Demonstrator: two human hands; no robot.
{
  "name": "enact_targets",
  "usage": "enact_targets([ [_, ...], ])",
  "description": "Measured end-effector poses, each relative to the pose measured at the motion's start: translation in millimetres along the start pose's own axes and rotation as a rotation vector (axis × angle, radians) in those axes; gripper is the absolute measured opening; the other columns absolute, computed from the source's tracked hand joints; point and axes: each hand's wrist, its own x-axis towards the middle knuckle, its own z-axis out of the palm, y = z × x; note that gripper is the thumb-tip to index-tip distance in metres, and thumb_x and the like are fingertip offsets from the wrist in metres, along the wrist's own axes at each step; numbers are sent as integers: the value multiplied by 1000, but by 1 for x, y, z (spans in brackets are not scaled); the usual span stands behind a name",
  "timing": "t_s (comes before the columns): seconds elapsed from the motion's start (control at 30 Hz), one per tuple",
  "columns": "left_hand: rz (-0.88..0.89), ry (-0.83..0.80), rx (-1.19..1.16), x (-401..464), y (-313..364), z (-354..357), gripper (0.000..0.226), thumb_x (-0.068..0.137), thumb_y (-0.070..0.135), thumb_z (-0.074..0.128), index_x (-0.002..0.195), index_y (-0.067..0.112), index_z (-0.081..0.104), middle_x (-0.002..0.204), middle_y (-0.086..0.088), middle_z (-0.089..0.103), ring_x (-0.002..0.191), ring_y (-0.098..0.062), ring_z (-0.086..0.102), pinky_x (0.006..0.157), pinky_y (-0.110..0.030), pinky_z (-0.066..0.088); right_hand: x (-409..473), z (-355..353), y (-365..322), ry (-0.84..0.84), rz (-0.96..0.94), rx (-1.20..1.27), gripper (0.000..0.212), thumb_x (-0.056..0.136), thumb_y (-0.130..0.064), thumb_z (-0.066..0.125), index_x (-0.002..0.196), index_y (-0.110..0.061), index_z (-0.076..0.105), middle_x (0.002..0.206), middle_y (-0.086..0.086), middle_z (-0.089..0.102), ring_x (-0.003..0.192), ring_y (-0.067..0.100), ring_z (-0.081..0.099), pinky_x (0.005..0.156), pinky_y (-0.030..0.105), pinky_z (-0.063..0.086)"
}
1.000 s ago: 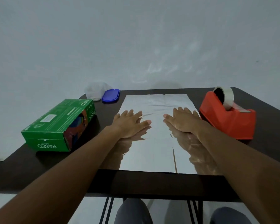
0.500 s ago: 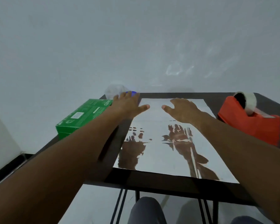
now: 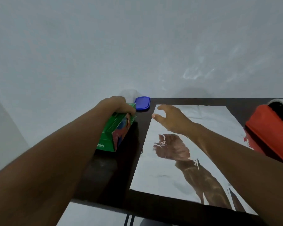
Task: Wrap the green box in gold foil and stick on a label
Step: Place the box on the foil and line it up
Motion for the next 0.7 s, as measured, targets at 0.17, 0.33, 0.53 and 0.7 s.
enact_targets([
  [0.17, 54, 253, -216, 0, 68, -35, 95, 64, 73, 63, 142, 23, 46, 137, -15, 44, 120, -40, 50, 99, -47, 48, 10, -27, -19, -94, 106, 594, 70, 83, -63, 71, 136, -24, 47, 133, -2, 57, 118, 18, 58, 99, 41, 52],
  [0.33, 66, 309, -468, -6, 127, -55, 114, 67, 98, 38, 150, 19, 37, 143, -17, 40, 125, -42, 48, 100, -52, 45, 4, -63, 9, -140, 222, 897, 64, 84, -27, 77, 138, -33, 44, 119, 10, 72, 105, 28, 71, 92, 53, 58],
  [0.53, 148, -151, -630, -16, 135, -42, 88, 71, 89, 56, 117, 14, 60, 110, -11, 69, 99, -31, 67, 85, -49, 55, -29, -141, 85, -285, 295, 970, 57, 75, -17, 63, 131, -16, 64, 123, 15, 70, 103, 28, 66, 94, 43, 52],
  [0.7, 135, -327, -912, -1, 132, -7, 82, 64, 80, 74, 114, 15, 66, 111, -8, 70, 96, -25, 71, 74, -38, 62, -38, -159, 110, -204, 416, 944, 47, 77, -20, 67, 124, -14, 65, 121, 13, 71, 103, 29, 68, 98, 46, 51],
])
